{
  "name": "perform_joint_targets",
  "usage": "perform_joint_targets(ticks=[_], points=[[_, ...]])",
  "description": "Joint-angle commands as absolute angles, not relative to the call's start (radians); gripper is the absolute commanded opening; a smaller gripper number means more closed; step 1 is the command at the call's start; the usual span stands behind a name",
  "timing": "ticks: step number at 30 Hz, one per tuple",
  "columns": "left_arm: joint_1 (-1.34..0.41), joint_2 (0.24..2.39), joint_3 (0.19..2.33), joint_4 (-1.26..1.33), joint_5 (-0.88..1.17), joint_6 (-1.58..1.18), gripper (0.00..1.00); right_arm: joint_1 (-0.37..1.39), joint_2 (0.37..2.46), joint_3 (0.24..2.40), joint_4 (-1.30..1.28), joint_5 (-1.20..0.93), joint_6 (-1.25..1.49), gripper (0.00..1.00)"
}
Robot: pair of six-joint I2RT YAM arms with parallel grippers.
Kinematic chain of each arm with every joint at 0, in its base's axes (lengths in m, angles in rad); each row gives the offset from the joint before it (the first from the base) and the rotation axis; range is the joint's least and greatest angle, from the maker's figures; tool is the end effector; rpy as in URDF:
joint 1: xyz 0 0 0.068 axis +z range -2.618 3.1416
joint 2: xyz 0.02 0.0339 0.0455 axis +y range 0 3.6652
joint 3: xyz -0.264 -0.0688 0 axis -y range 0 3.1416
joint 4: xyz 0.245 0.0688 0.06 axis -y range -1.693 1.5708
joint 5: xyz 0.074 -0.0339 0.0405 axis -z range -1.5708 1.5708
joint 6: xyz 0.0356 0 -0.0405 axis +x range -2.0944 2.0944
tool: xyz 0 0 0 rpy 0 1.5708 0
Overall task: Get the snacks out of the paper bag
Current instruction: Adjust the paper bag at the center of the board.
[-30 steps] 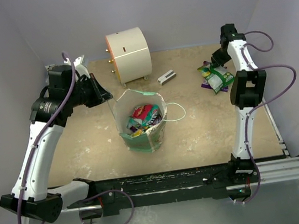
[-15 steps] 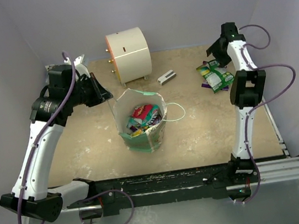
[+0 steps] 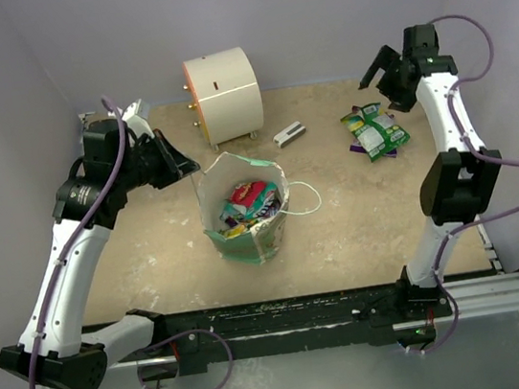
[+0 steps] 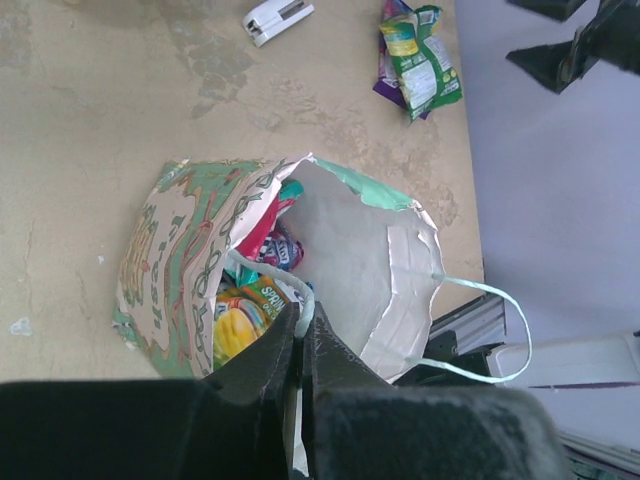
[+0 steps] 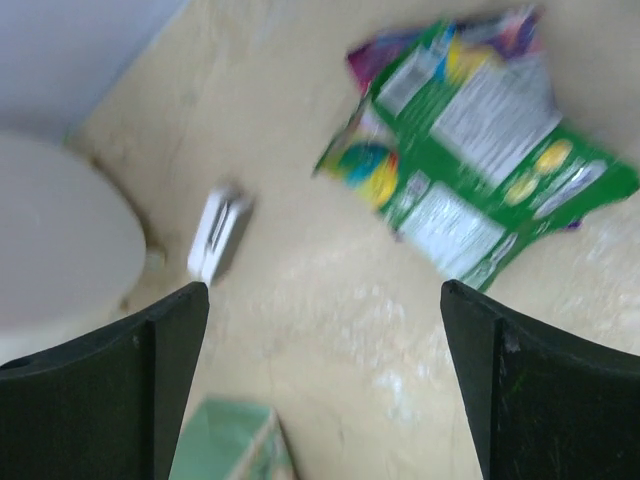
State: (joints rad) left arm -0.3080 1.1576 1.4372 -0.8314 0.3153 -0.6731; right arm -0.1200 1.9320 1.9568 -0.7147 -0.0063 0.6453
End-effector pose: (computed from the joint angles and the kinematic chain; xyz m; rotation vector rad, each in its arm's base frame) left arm 0.2108 -0.0787 0.4240 -0.2093 2.2211 -0.8965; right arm 0.4381 -0.0526 0.3568 0.8469 2.1133 0.2855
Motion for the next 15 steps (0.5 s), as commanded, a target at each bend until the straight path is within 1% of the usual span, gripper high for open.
perform_joint_targets(ticks=[1, 2, 5, 8, 11, 15], points=[[-0.304, 1.124, 1.431, -0.678, 0.338, -0.721, 0.05, -0.116, 1.807, 1.738, -0.694, -0.364, 0.545, 1.0], [-0.305, 1.125, 1.435, -0.665, 0.339, -0.717, 0.05, -0.118, 1.776, 1.695, -0.696, -0.416, 0.52, 1.0], [-0.305, 1.121, 1.437, -0.627, 0.344, -0.701, 0.03, -0.104, 1.664, 1.592, -0.688, -0.483, 0.399, 1.0], [-0.304, 1.117, 1.437, -0.605, 0.344, -0.69, 0.01, -0.061, 1.539, 1.498, -0.664, -0.517, 0.346, 1.0], [-0.304, 1.126, 1.475, -0.643, 0.323, -0.681, 0.0, 0.052, 1.475, 1.454, -0.681, -0.526, 0.34, 1.0], [-0.303, 1.137, 1.579, -0.767, 0.213, -0.608, 0.0, 0.17, 1.439, 1.444, -0.692, -0.538, 0.375, 1.0]])
